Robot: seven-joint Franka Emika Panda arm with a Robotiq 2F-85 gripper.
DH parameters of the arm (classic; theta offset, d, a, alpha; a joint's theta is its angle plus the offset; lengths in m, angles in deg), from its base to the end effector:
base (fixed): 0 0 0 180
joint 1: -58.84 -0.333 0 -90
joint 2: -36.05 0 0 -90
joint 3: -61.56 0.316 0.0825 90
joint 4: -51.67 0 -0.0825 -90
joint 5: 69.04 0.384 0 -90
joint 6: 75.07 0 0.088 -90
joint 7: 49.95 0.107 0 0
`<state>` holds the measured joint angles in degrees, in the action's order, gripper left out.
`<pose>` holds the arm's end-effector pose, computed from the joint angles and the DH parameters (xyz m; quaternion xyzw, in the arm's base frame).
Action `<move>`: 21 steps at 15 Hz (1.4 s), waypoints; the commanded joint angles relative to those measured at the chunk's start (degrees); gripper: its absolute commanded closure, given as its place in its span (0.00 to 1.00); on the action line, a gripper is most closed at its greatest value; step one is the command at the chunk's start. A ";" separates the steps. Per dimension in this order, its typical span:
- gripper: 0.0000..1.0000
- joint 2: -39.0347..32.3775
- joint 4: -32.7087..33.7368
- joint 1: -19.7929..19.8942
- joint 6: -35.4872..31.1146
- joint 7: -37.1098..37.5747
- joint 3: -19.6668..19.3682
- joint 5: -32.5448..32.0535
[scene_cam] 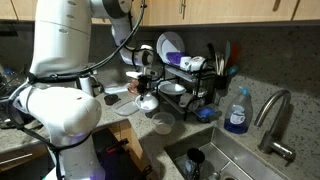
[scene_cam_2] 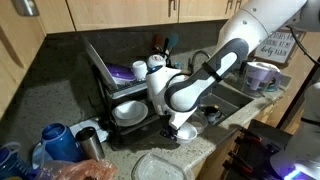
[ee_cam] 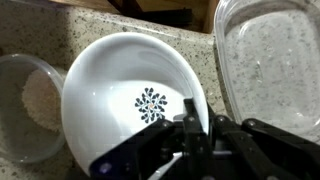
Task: Pour the contents of the white bowl into the clear bowl
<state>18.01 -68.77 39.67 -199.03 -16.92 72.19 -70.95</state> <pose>0.4793 0.2726 0.2523 0.9921 -0.0179 -0.1138 0.0504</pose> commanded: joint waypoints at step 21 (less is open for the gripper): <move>0.98 -12.67 12.11 -5.86 9.27 10.02 -3.92 -6.55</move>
<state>6.24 -59.28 35.25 -192.85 -8.85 69.15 -75.82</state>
